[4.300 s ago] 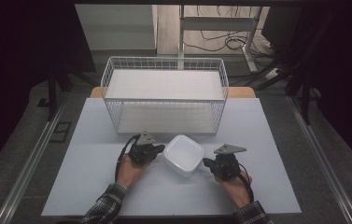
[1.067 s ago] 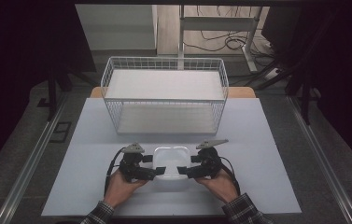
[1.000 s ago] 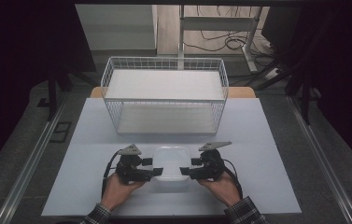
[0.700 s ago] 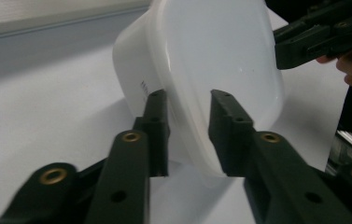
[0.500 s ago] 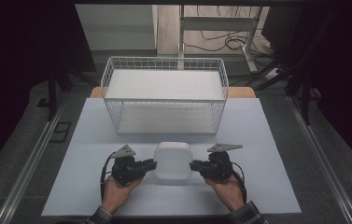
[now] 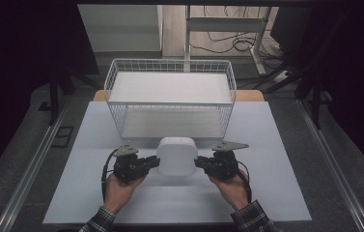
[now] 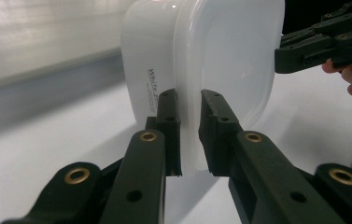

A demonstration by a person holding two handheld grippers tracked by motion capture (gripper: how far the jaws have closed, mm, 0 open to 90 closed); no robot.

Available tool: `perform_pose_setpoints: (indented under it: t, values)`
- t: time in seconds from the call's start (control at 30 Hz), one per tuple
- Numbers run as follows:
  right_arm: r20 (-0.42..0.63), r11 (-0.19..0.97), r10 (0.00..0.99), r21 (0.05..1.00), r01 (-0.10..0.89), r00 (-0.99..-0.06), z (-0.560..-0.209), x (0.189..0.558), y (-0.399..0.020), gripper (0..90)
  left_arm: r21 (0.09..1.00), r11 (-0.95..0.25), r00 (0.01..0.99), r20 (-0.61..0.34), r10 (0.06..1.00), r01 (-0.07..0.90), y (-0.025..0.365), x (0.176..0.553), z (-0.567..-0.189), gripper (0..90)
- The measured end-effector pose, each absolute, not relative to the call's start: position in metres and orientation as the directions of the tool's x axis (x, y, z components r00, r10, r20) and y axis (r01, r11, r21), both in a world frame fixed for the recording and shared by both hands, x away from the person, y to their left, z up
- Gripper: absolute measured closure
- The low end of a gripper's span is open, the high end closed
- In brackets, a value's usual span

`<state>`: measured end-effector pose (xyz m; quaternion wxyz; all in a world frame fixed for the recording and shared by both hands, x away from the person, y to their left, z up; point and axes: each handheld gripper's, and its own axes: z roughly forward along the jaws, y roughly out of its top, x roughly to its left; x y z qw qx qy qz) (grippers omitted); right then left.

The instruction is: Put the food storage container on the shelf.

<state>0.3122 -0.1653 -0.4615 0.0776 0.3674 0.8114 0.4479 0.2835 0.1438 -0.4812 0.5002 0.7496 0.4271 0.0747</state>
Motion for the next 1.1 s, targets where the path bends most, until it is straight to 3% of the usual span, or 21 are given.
perform_pose_setpoints:
  t: [0.73, 1.1]
  values:
    - [0.149, 0.317, 0.702, 0.81, 0.493, -0.696, -0.449, 0.365, -0.155, 76.4, 0.831, -0.112, 0.601, -0.294, 0.743, 0.545, 0.143, 0.334, -0.468, 79.3]
    - [0.148, 0.313, 0.734, 0.793, 0.523, -0.663, -0.461, 0.395, -0.15, 75.6, 0.809, -0.117, 0.573, -0.298, 0.764, 0.576, 0.14, 0.364, -0.479, 79.1]
